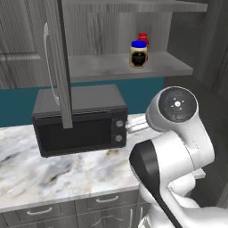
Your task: Move the ketchup and mayonnaise from the cabinet to the dining counter.
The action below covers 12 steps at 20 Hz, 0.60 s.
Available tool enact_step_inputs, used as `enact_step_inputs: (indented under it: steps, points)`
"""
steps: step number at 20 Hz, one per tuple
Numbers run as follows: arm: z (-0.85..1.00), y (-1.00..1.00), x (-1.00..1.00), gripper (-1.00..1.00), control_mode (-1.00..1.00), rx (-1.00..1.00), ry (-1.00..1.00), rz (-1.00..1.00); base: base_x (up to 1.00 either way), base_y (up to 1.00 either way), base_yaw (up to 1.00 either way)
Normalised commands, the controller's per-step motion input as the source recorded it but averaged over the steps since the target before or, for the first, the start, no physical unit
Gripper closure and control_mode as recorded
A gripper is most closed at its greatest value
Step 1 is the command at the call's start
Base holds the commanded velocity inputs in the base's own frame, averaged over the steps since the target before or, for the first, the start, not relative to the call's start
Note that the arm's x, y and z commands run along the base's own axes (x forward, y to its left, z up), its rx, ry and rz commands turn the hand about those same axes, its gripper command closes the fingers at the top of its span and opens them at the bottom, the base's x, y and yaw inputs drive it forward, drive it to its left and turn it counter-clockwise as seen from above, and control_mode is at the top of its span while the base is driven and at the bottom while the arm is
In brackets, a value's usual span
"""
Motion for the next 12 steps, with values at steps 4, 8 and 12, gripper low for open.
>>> enact_step_inputs:
  steps: [4,8,12]
  points:
    - [-0.1,-0.7,0.23,-1.0,-1.0,-0.05,0.0,-0.04,0.0,0.0,0.0]
    - [-0.08,-0.36,0.59,-1.0,-1.0,-0.07,0.02,-0.03,0.0,0.0,0.0]
    - [0.03,-0.26,0.76,-1.0,-1.0,0.0,0.09,-0.02,0.0,0.0,0.0]
